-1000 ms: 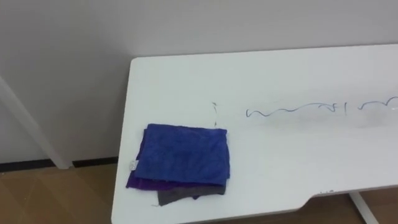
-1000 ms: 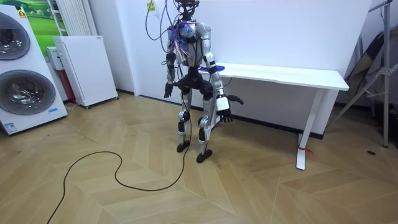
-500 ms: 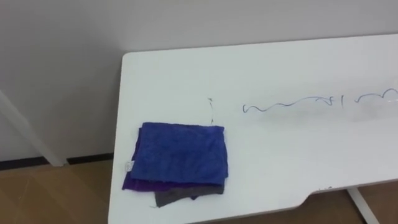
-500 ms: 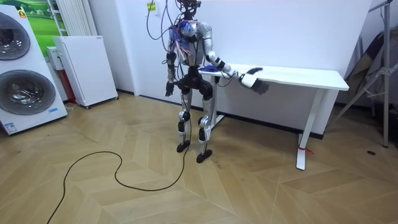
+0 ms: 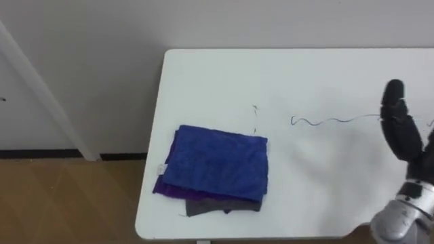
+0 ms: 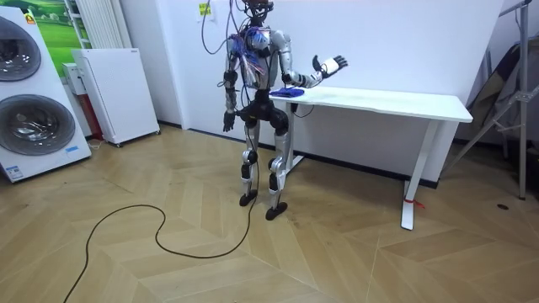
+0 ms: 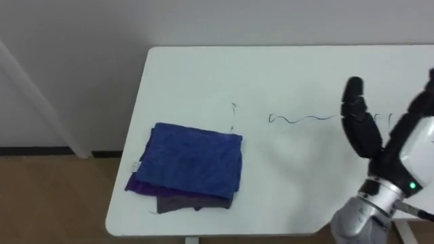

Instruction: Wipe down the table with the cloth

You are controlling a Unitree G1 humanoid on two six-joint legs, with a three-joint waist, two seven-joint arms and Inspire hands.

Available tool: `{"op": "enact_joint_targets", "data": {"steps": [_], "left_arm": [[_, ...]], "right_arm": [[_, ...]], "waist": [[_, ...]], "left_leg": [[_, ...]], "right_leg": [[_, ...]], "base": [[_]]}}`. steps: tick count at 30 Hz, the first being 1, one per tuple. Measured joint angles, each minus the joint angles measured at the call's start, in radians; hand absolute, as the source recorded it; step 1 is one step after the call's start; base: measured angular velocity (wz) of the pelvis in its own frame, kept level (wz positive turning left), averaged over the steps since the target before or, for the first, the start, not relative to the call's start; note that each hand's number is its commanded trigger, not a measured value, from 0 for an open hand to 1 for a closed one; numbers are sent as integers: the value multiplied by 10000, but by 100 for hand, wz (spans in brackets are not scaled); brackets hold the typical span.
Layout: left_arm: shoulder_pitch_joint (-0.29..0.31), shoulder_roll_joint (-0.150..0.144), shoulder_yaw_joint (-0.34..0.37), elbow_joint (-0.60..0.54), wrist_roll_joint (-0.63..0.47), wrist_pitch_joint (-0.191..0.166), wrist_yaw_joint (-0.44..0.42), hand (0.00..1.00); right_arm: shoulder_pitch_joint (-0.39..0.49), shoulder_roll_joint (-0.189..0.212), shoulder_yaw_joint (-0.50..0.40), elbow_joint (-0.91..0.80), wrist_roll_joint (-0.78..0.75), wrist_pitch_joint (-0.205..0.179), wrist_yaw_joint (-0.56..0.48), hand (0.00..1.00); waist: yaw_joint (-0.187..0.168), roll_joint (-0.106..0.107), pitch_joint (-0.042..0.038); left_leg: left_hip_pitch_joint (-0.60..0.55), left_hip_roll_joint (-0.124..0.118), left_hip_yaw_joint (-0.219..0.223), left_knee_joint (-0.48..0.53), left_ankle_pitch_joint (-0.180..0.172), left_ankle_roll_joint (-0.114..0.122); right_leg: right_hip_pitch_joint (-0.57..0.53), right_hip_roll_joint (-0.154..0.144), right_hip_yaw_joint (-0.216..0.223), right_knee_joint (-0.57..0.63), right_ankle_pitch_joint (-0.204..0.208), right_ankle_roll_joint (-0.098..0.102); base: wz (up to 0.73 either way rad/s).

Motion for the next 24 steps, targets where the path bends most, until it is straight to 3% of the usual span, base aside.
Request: {"op": "enact_joint_targets", "data": {"steps": [3,6,11,16,24], "left_arm": [[-28,29,-205,-9,-11,0,41,0],[-10,50,-599,-20,15,29,39,0],[-28,62,-642,-16,26,37,27,0],[-26,93,-839,-29,70,39,31,0],[-89,105,-1105,-317,474,110,-161,0]], "right_arm": [[-255,-142,675,-33,-302,-14,307,0],[-459,-210,1313,-120,-962,1,530,0],[-567,-228,2285,-97,-1771,44,1177,0],[-568,-283,3406,70,-2051,136,2081,0],[-572,-479,4040,885,-3052,359,3384,0]], "waist": [[198,-109,29],[425,-153,8],[690,-70,39],[865,12,46],[991,-57,-9]], "left_leg": [[-25,14,-132,4,5,-9],[-59,23,-137,3,5,-10],[-52,17,-356,-10,5,-10],[-30,-12,-470,-21,5,-11],[-153,-48,-699,15,8,-11]], "right_leg": [[49,-12,-369,-3,1,-1],[46,-17,-526,-18,4,2],[203,-26,-927,-69,61,37],[303,-35,-1030,-253,71,42],[316,-61,-1231,-256,72,42]], "base": [[11],[5],[12],[7],[8]]}}
